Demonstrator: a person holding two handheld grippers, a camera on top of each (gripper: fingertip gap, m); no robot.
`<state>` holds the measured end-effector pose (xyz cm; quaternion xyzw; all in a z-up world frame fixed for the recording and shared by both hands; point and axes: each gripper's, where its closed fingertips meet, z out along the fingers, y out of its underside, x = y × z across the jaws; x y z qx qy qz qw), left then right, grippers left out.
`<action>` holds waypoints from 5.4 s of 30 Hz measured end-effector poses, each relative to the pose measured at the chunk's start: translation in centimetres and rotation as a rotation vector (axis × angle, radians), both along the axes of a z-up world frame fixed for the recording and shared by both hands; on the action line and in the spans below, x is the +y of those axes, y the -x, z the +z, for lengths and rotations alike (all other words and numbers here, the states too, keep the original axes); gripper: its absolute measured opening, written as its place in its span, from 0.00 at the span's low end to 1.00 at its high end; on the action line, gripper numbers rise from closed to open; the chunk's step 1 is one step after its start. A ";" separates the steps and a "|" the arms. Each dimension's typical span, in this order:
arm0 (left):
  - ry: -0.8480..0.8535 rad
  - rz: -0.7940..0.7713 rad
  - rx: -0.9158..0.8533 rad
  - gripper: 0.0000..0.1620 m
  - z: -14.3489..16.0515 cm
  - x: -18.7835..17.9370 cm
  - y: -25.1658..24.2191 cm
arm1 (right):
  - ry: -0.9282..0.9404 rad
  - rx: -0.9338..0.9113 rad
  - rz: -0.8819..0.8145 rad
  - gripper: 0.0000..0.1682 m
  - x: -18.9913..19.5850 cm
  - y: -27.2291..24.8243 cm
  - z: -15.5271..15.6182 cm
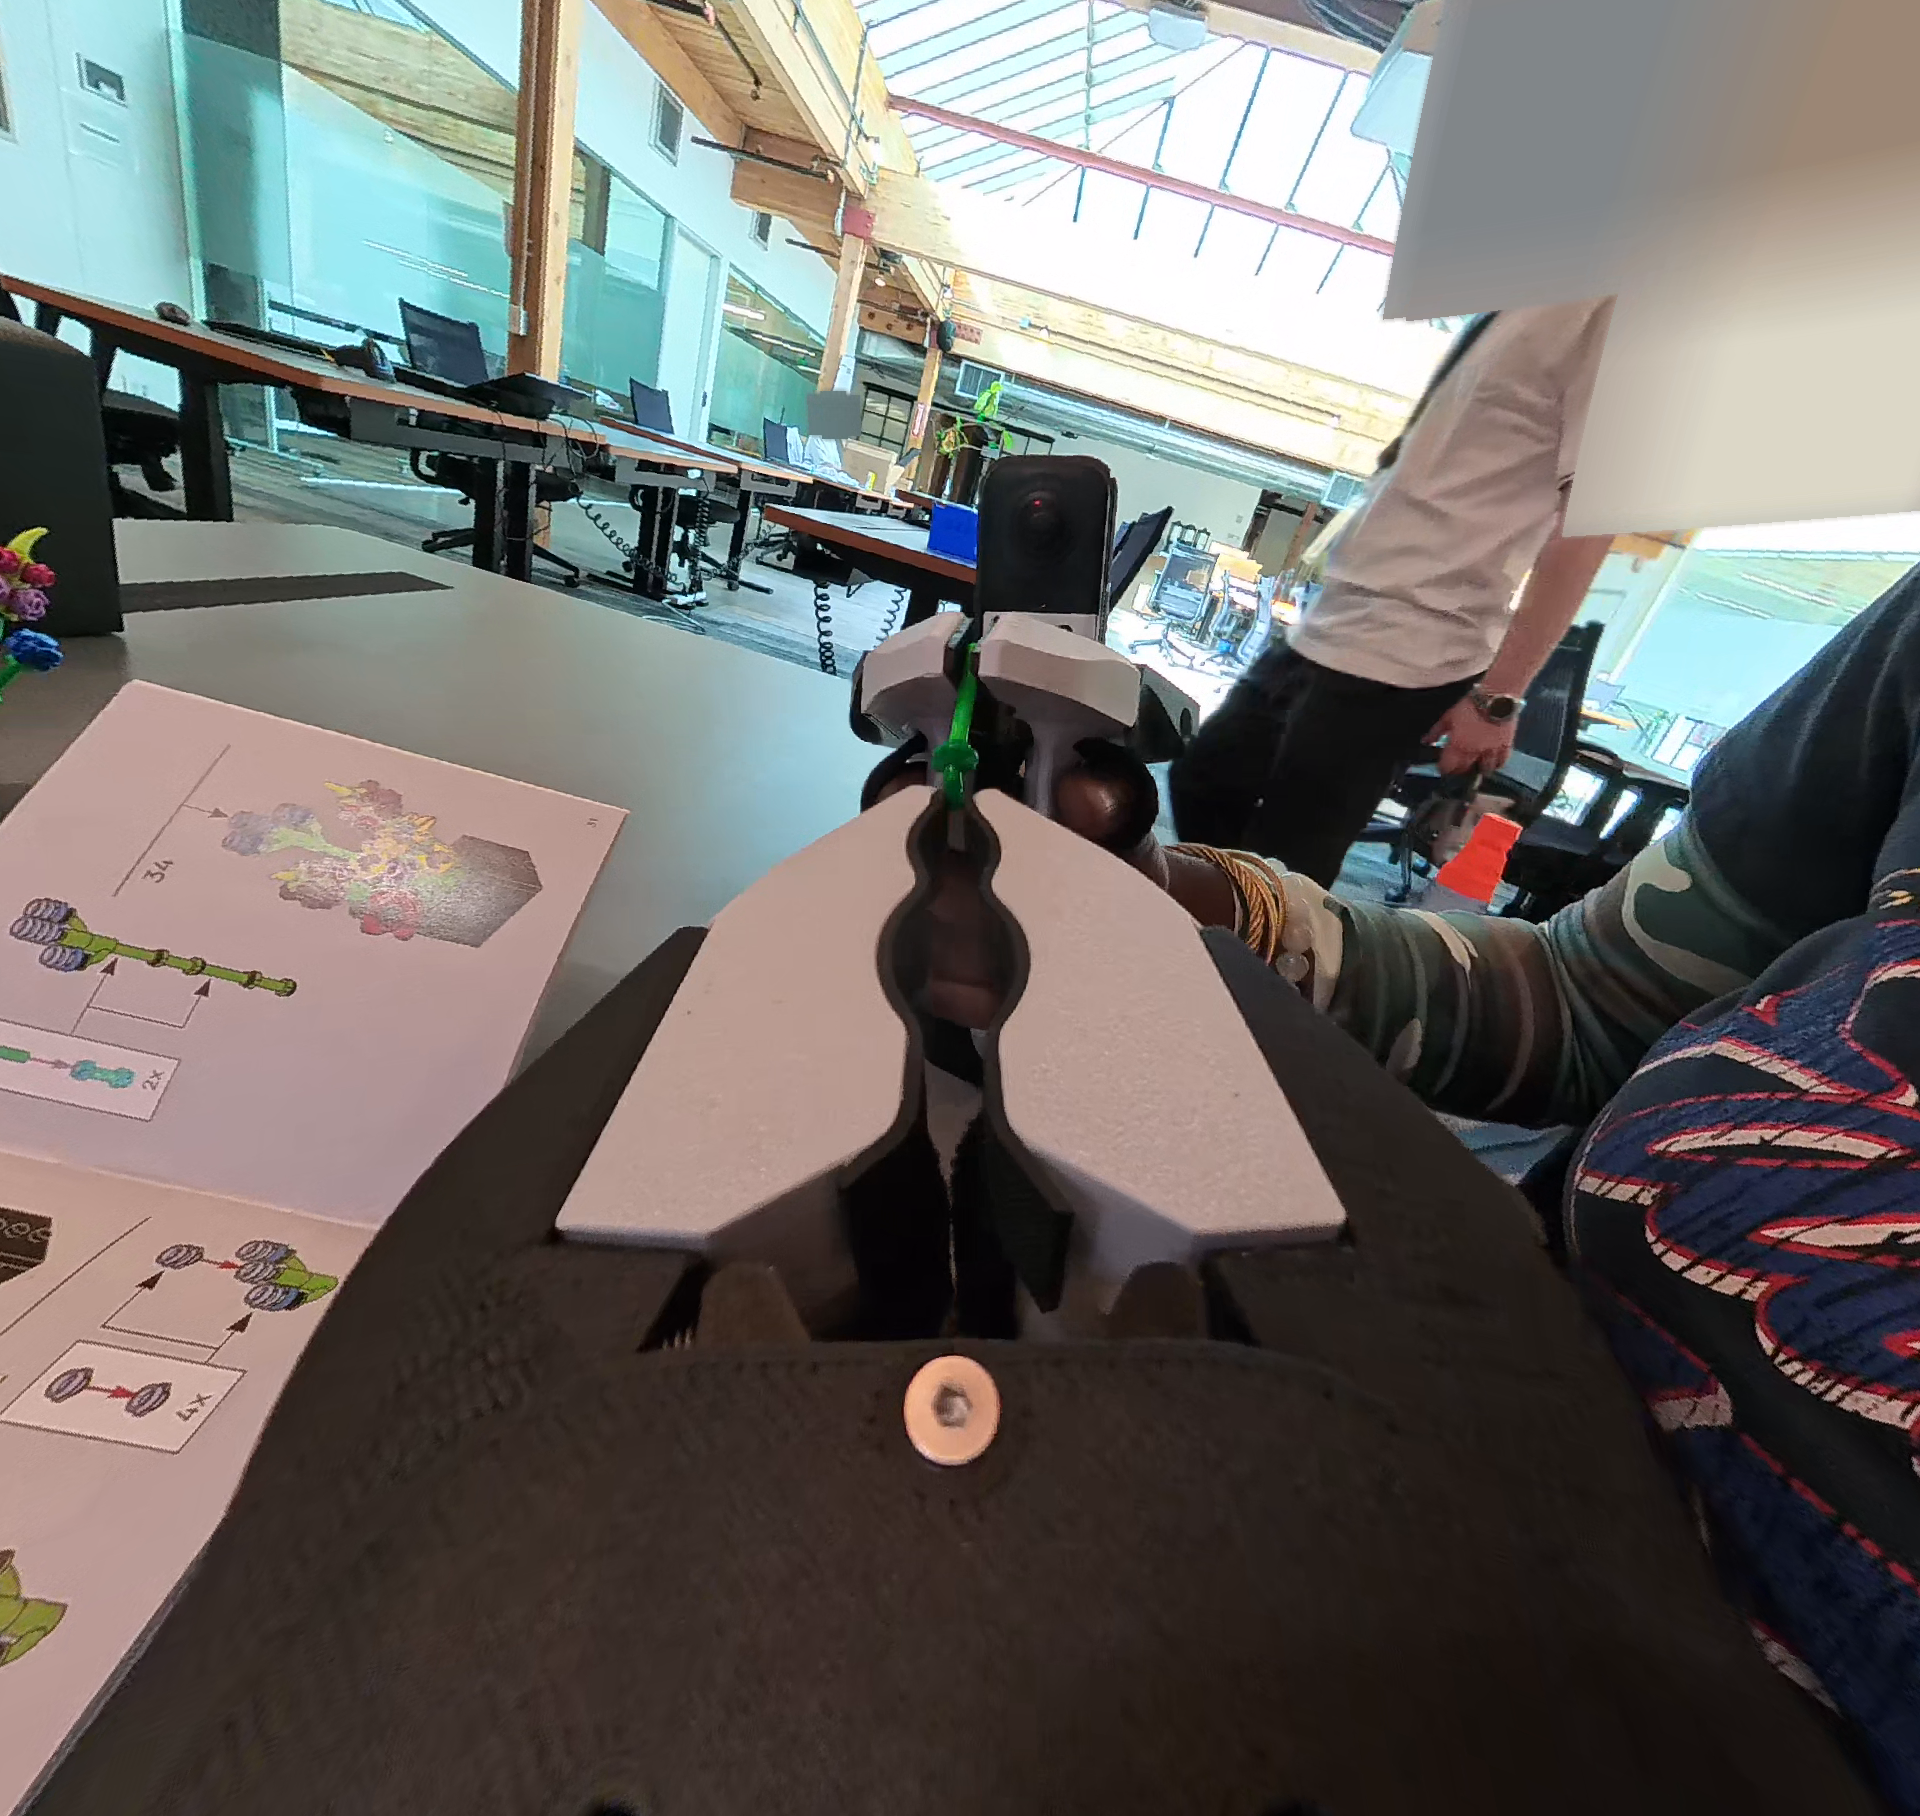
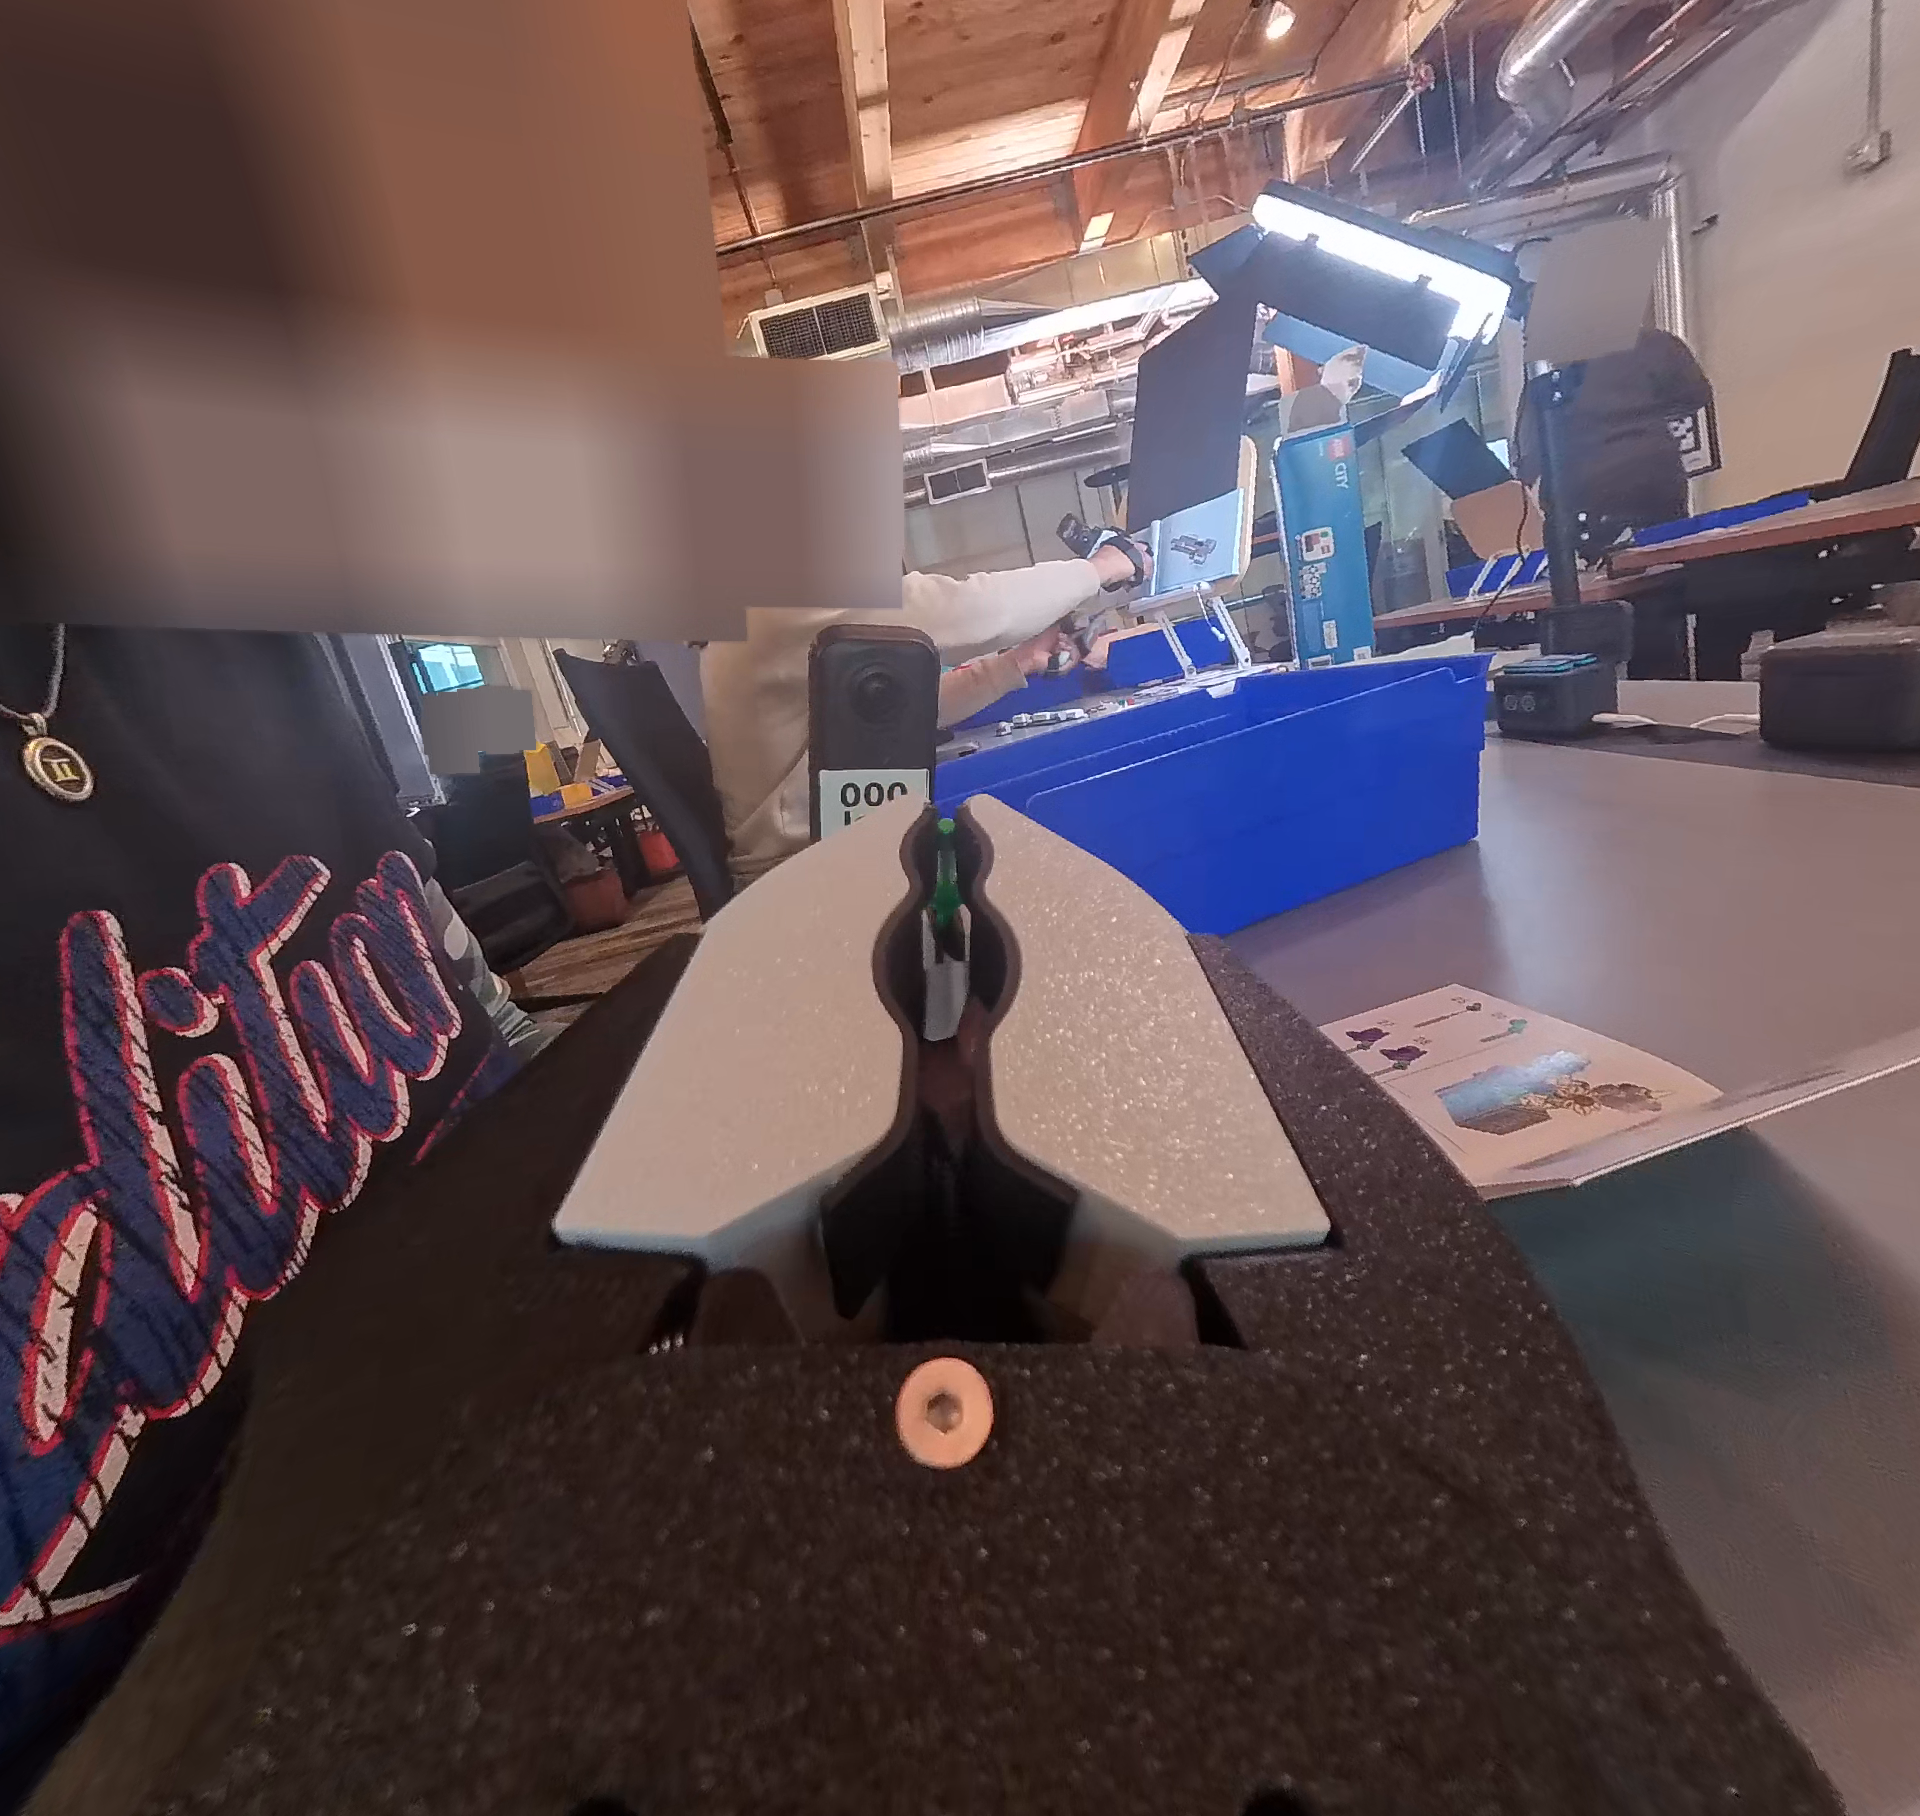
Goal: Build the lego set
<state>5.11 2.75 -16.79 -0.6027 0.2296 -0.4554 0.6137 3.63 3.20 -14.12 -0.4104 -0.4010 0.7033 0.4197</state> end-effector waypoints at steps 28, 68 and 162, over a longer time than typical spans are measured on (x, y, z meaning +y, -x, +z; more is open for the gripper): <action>0.007 -0.017 -0.120 0.02 1.2 -0.1 1.3 | -0.099 -0.080 -0.042 0.02 -0.4 0.2 -0.6; -0.025 0.017 0.615 0.02 -3.2 -1.0 2.3 | -0.678 -0.834 0.051 0.04 -1.4 1.8 -7.0; 0.486 -0.090 0.784 0.13 -10.3 0.0 0.6 | -0.165 -0.098 -0.110 0.02 2.2 -2.1 -0.3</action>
